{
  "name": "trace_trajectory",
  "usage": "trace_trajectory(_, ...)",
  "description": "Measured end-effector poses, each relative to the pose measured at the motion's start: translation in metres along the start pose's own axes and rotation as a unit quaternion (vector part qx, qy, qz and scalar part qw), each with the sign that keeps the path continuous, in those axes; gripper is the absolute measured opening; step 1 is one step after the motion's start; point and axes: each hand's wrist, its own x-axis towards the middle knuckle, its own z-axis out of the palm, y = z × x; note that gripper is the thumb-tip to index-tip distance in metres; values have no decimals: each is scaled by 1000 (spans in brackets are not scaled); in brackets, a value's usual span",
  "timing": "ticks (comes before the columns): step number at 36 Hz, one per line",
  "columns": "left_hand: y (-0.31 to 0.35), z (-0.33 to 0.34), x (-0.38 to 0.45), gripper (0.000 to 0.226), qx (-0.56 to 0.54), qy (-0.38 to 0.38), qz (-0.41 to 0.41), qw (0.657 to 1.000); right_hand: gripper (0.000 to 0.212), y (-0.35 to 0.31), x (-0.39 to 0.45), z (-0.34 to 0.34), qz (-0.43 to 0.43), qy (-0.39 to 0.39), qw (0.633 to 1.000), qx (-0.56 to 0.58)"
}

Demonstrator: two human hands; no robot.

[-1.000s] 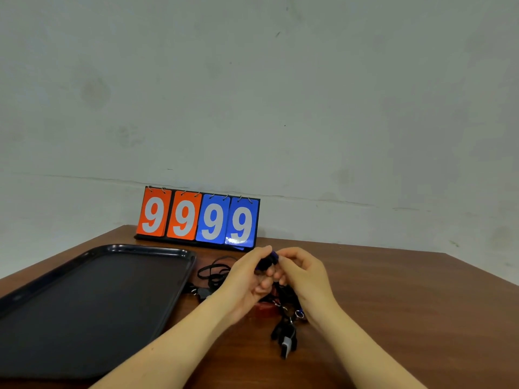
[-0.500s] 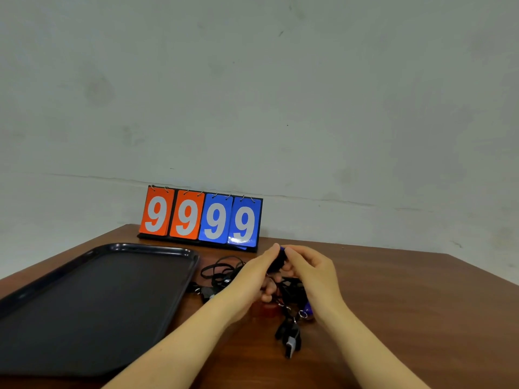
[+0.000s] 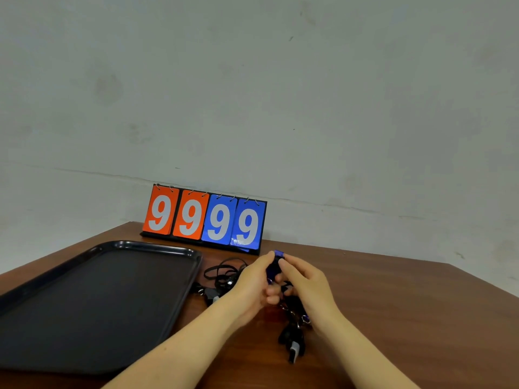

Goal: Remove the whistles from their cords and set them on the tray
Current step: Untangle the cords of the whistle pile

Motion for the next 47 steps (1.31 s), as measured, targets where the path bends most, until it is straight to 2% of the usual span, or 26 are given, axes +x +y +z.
trace_trajectory(7,4,3,0,40,27,-11,-5,1000,23,-2,2,-4,-4,-6,996,-86)
trace_trajectory(10,2,6,-9,36,95,-9,33,995,20,-5,-2,-8,-23,19,996,-88)
trace_trajectory(14,1,10,-25,30,218,46,101,970,16,-15,-9,-8,-31,77,995,-51)
trace_trajectory(18,21,6,-39,27,315,101,201,922,14,-33,-11,-1,-12,90,996,-9)
trace_trajectory(22,52,-16,-75,28,406,119,228,877,18,-51,-26,14,34,44,998,8)
trace_trajectory(25,77,-49,-106,28,518,140,227,812,18,-64,-39,35,68,-8,998,9)
trace_trajectory(29,109,-117,-148,27,674,207,187,683,19,-80,-54,77,98,-94,991,2)
trace_trajectory(30,115,-138,-160,26,690,232,175,663,19,-82,-59,90,101,-117,988,2)
trace_trajectory(32,125,-176,-185,28,694,282,148,646,21,-86,-68,117,103,-160,982,-2)
trace_trajectory(35,130,-219,-218,34,679,345,67,645,27,-83,-75,157,124,-202,971,8)
trace_trajectory(38,123,-251,-237,40,664,357,20,657,37,-77,-75,195,158,-212,964,32)
trace_trajectory(41,114,-269,-250,37,659,341,28,670,45,-70,-72,232,175,-217,960,22)
trace_trajectory(44,109,-273,-249,35,661,333,51,670,40,-65,-70,265,179,-234,955,-11)
trace_trajectory(47,111,-277,-242,35,639,347,51,685,30,-62,-70,286,163,-233,957,-51)
